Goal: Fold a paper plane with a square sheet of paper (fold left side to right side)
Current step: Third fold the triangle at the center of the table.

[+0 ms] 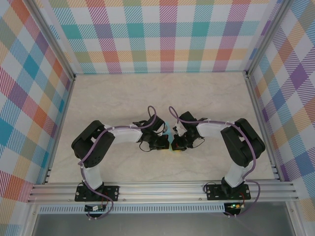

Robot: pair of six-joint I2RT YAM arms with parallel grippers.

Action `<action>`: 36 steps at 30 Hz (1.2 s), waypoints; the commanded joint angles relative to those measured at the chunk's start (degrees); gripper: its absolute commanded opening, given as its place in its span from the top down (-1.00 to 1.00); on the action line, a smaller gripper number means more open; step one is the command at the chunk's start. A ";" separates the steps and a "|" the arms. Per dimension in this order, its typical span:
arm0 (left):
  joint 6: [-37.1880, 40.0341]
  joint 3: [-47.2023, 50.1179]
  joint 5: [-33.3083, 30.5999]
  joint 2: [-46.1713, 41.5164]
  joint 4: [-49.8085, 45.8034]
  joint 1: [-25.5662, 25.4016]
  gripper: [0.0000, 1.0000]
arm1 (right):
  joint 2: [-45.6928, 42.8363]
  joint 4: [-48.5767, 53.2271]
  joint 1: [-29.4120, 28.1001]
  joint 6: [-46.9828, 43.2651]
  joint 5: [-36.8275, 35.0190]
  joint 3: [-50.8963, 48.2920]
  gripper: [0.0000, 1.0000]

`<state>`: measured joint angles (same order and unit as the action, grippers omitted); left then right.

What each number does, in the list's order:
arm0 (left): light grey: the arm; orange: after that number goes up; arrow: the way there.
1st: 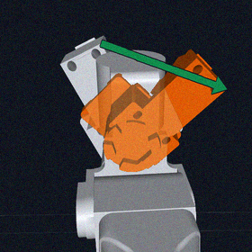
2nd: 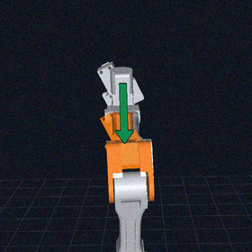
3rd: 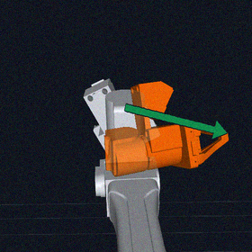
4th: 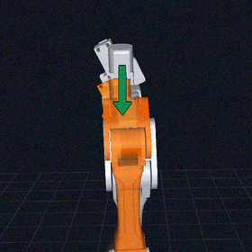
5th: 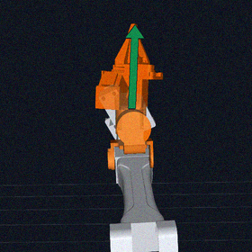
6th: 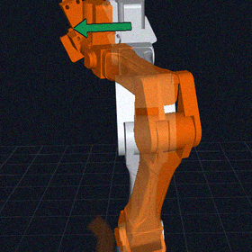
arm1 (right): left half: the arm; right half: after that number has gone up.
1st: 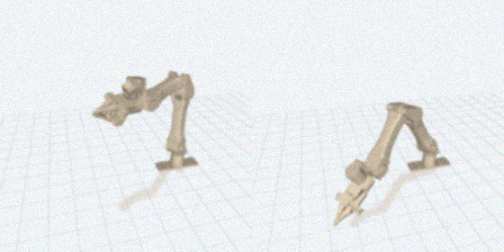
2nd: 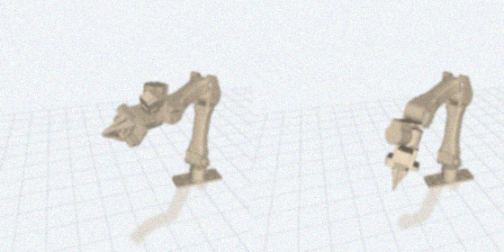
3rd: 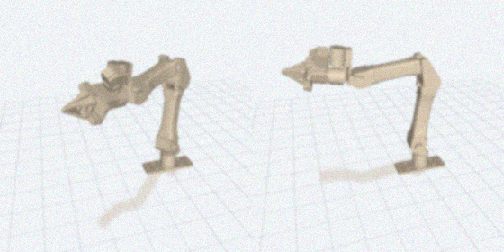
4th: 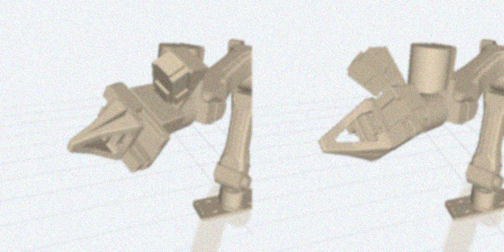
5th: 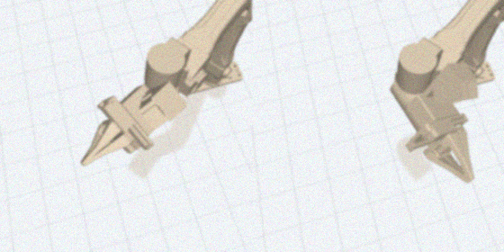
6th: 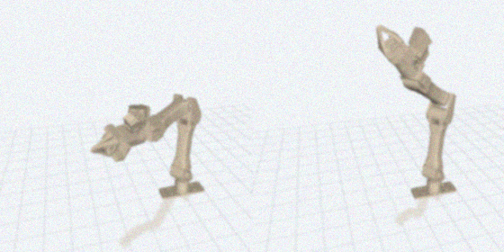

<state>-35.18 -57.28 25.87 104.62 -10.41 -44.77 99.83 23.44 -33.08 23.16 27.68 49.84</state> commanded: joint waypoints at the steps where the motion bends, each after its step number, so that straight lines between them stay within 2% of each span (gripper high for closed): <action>1: -0.33 -0.58 -0.42 -4.74 -0.42 -0.41 1.00 | 2.80 4.73 0.03 0.05 -5.81 -1.24 1.00; 18: 0.81 -3.32 -1.26 2.37 -0.65 0.42 1.00 | 2.91 5.43 0.01 -0.31 -6.14 -0.94 1.00; 29: 2.17 1.35 -1.80 1.93 0.05 3.68 1.00 | 3.35 6.18 0.02 -0.64 -6.67 -0.71 1.00; 36: 5.65 4.53 -1.96 1.31 -0.37 7.77 1.00 | 3.53 6.93 0.03 -0.74 -7.11 -0.71 1.00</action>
<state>-32.71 -55.70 29.34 106.43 -5.85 -40.64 100.36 24.73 -33.08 23.11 27.46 50.65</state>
